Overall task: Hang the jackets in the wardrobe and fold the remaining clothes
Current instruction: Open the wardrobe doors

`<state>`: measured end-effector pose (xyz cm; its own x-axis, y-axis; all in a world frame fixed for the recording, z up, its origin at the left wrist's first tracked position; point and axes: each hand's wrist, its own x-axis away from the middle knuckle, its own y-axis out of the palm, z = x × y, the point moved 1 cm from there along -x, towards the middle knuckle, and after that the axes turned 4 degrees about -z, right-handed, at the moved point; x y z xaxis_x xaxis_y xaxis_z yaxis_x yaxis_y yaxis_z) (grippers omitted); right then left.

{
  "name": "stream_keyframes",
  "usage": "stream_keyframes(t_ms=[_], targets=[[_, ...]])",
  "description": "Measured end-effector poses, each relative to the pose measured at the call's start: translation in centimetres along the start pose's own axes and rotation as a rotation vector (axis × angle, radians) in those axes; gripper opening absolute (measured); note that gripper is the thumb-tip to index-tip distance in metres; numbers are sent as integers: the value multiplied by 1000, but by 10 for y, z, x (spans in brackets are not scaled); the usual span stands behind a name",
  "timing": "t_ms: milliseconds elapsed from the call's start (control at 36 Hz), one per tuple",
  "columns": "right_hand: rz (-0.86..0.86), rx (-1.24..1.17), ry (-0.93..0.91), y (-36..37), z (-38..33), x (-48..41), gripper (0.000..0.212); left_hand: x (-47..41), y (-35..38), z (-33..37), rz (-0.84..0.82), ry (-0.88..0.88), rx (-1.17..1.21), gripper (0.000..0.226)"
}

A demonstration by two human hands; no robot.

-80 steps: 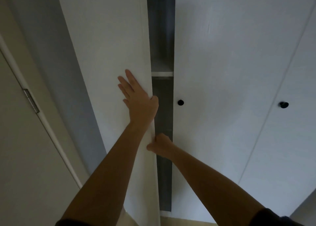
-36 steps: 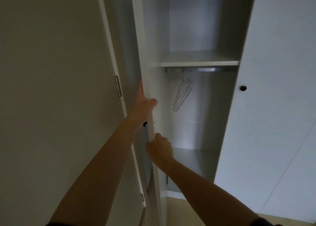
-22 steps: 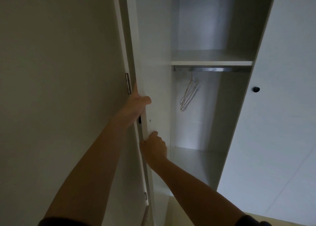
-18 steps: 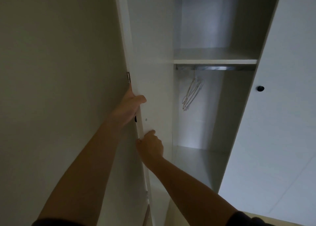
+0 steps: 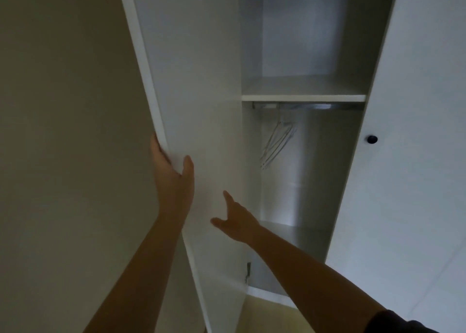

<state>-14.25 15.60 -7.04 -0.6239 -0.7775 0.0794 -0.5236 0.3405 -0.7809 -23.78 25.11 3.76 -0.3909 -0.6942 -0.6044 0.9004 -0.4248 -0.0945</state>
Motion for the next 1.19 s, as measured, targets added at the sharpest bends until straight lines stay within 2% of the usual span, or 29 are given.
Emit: stream_keyframes(t_ms=[167, 222, 278, 500, 611, 778, 861, 972, 1056, 1194], targets=[[114, 56, 113, -80, 76, 21, 74, 31, 43, 19, 218, 35, -329, 92], [156, 89, 138, -107, 101, 31, 72, 39, 58, 24, 251, 50, -454, 92], [185, 104, 155, -131, 124, 39, 70, 45, 75, 28, 231, 13, -467, 92], [310, 133, 226, -204, 183, 60, 67, 75, 173, 46, -86, 63, -359, 87], [365, 128, 245, -231, 202, 66, 64, 87, 223, 49, -285, 77, -375, 76], [530, 139, 286, -271, 226, 57, 66, 98, 284, 34, -526, 80, -360, 68], [568, 127, 296, -286, 236, 47, 63, 98, 309, 18, -628, 35, -316, 67], [567, 54, 303, -301, 250, 31, 57, 88, 341, -5, -807, -98, -64, 67], [565, 2, 305, -309, 257, 21, 51, 81, 364, -23, -904, -166, 7, 69], [605, 7, 312, -319, 263, 7, 32, 59, 417, -38, -1045, -233, 94, 75]])
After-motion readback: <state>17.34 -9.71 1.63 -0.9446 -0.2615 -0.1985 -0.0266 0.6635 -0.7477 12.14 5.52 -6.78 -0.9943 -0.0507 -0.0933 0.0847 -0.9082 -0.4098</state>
